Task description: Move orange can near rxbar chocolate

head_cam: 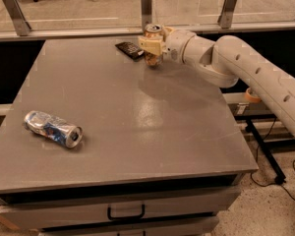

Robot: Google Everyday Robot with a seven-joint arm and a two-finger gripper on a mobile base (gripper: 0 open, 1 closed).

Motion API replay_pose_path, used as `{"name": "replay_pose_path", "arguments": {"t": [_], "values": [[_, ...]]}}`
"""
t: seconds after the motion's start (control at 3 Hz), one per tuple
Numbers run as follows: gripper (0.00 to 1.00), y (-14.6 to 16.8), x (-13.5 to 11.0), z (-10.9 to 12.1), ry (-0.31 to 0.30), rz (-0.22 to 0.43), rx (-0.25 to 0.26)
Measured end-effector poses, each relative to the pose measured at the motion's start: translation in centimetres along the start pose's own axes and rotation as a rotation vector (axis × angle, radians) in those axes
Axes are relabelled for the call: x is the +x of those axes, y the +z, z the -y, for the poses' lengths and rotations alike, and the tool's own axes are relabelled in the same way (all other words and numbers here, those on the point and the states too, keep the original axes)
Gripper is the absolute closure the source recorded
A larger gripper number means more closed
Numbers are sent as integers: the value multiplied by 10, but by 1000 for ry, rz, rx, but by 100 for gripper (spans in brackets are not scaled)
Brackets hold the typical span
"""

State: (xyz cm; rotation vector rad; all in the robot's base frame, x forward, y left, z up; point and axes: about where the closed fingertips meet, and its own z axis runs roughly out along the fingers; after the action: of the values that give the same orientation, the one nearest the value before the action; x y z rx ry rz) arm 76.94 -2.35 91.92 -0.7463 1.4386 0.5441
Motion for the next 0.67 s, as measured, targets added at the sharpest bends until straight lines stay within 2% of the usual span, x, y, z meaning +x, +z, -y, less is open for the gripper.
{"name": "replay_pose_path", "arguments": {"t": [0.67], "values": [[27,18,8,22,-27,-12,63]]}}
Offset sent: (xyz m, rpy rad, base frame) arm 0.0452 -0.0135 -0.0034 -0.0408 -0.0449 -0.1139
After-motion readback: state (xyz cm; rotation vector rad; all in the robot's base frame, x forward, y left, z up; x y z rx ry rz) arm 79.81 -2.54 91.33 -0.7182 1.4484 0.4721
